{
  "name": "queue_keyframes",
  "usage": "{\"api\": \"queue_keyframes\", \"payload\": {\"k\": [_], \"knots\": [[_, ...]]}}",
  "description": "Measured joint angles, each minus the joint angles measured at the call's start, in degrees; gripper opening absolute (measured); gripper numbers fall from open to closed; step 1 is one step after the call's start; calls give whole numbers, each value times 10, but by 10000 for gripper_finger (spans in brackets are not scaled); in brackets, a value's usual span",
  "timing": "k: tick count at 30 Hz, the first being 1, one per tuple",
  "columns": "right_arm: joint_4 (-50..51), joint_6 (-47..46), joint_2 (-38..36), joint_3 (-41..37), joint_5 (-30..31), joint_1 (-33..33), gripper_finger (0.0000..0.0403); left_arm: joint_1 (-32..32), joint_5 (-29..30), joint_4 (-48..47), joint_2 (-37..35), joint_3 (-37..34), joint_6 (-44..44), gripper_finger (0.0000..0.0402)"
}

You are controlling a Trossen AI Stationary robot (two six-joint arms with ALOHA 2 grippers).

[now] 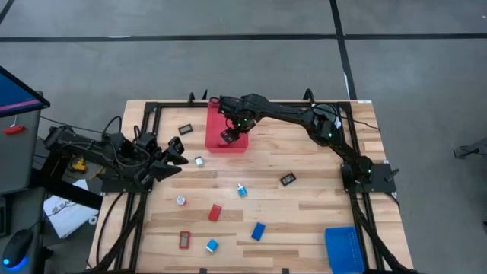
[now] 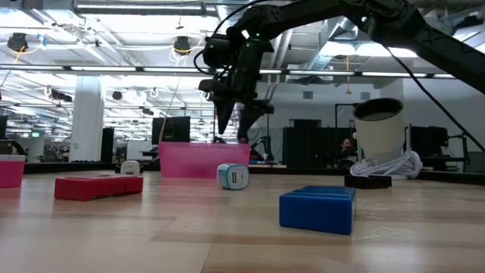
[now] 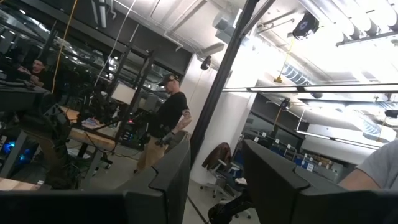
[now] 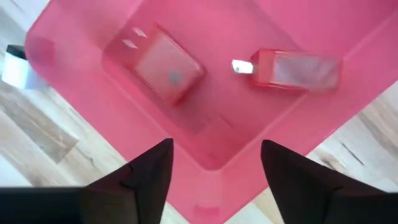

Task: Pick & Place Office items
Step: Put the white and black charger adapter into the red bin

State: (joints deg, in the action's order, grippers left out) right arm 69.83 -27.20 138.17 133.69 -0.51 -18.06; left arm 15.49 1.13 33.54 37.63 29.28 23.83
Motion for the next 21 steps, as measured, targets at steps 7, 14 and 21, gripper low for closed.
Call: {"api": "queue_keyframes", "payload": {"k": [7,14,21], "knots": [[-1,27,-21,-1,-6,21,178,0,0,-10,-1,0,1,143],[20,72,-97,0,-7,89,153,10,1,-85,-1,0,34,143],[91,53,-171,0,39,185,165,48,12,-173,-1,0,77,143]]}}
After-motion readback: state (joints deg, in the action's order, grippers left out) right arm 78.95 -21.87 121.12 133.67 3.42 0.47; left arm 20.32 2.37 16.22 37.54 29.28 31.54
